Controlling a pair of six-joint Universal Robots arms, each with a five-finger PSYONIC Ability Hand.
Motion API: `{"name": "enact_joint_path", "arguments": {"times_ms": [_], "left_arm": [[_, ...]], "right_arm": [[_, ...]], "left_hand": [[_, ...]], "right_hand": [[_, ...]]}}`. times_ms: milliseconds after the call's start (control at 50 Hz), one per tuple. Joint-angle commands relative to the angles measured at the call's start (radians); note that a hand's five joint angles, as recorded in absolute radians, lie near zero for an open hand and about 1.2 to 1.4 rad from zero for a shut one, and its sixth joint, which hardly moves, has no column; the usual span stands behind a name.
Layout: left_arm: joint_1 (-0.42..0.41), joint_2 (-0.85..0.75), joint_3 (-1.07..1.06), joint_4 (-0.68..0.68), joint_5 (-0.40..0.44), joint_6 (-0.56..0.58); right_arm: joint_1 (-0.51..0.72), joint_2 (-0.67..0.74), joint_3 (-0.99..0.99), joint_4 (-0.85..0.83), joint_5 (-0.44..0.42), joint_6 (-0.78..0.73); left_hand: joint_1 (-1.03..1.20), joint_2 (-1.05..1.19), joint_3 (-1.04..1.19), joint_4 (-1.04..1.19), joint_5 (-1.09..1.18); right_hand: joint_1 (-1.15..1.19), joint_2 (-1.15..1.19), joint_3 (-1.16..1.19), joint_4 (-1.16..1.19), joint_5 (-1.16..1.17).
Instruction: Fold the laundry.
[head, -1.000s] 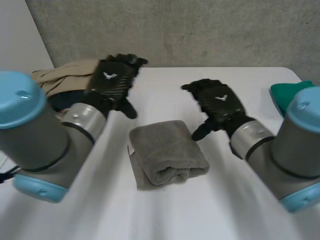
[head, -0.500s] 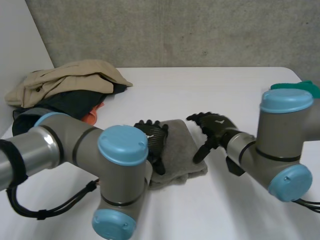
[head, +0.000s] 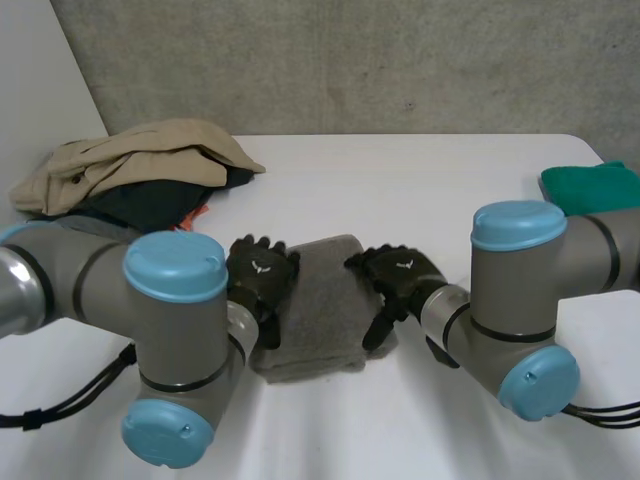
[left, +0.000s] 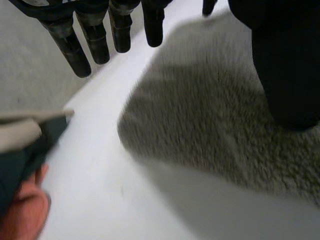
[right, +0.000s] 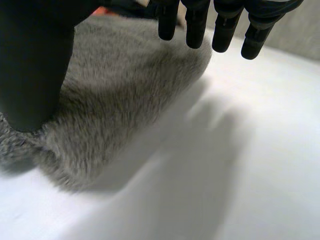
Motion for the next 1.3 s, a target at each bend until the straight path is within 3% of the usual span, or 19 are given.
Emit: {"name": "enact_joint_path", "arguments": {"times_ms": [20, 120, 200, 220, 300, 380, 540, 680, 760, 860, 1100, 1300], "left_arm": [[0.003, 0.137, 0.056, 0.011, 0.1, -0.028], [0.052, 0.192, 0.111, 0.009, 0.187, -0.101], [0.103, 0.211, 0.16, -0.003, 0.351, -0.213], [0.117, 0.212, 0.173, -0.012, 0.44, -0.262], [0.15, 0.212, 0.197, -0.054, 0.645, -0.348], [0.18, 0.211, 0.208, -0.081, 0.749, -0.373], [0.174, 0.198, 0.2, -0.078, 0.727, -0.37], [0.174, 0.194, 0.199, -0.077, 0.727, -0.37], [0.174, 0.189, 0.197, -0.078, 0.724, -0.37], [0.177, 0.189, 0.197, -0.077, 0.723, -0.371], [0.186, 0.206, 0.208, -0.077, 0.72, -0.376], [0.201, 0.235, 0.254, -0.072, 0.707, -0.381]], "right_arm": [[0.073, -0.128, 0.037, -0.06, 0.113, -0.103], [0.179, -0.137, 0.095, -0.132, 0.225, -0.205], [0.248, -0.122, 0.135, -0.183, 0.274, -0.256], [0.256, -0.114, 0.144, -0.197, 0.278, -0.261], [0.284, -0.054, 0.162, -0.266, 0.281, -0.269], [0.297, -0.005, 0.155, -0.315, 0.282, -0.275], [0.297, 0.066, 0.129, -0.389, 0.282, -0.339], [0.297, 0.084, 0.121, -0.468, 0.276, -0.359], [0.294, 0.095, 0.115, -0.507, 0.268, -0.359], [0.265, 0.115, 0.075, -0.541, 0.267, -0.358], [0.051, 0.089, -0.089, -0.544, 0.252, -0.345], [-0.19, 0.033, -0.253, -0.631, 0.138, -0.292]], "left_hand": [[0.0, -0.019, -0.025, -0.015, -0.041], [0.006, -0.013, -0.019, -0.009, -0.035], [0.011, -0.007, -0.013, -0.003, -0.029], [0.014, -0.004, -0.01, 0.0, -0.026], [0.017, -0.001, -0.007, 0.003, -0.023], [0.017, -0.001, -0.007, 0.003, -0.023], [0.011, -0.007, -0.013, -0.003, -0.029], [0.011, -0.007, -0.013, -0.003, -0.029], [0.011, -0.007, -0.013, -0.003, -0.029], [0.011, -0.007, -0.013, -0.003, -0.029], [0.009, -0.01, -0.016, -0.006, -0.032], [0.009, -0.01, -0.016, -0.006, -0.032]], "right_hand": [[-0.034, -0.019, -0.017, -0.026, -0.029], [-0.034, -0.019, -0.017, -0.026, -0.029], [-0.037, -0.022, -0.02, -0.029, -0.032], [-0.037, -0.022, -0.02, -0.029, -0.032], [-0.037, -0.022, -0.02, -0.029, -0.032], [-0.034, -0.019, -0.017, -0.026, -0.029], [0.048, 0.063, 0.065, 0.056, 0.053], [0.342, 0.356, 0.358, 0.35, 0.346], [0.591, 0.606, 0.608, 0.599, 0.596], [1.168, 1.182, 1.185, 1.176, 1.172], [1.169, 1.183, 1.186, 1.177, 1.173], [1.169, 1.183, 1.186, 1.177, 1.173]]}}
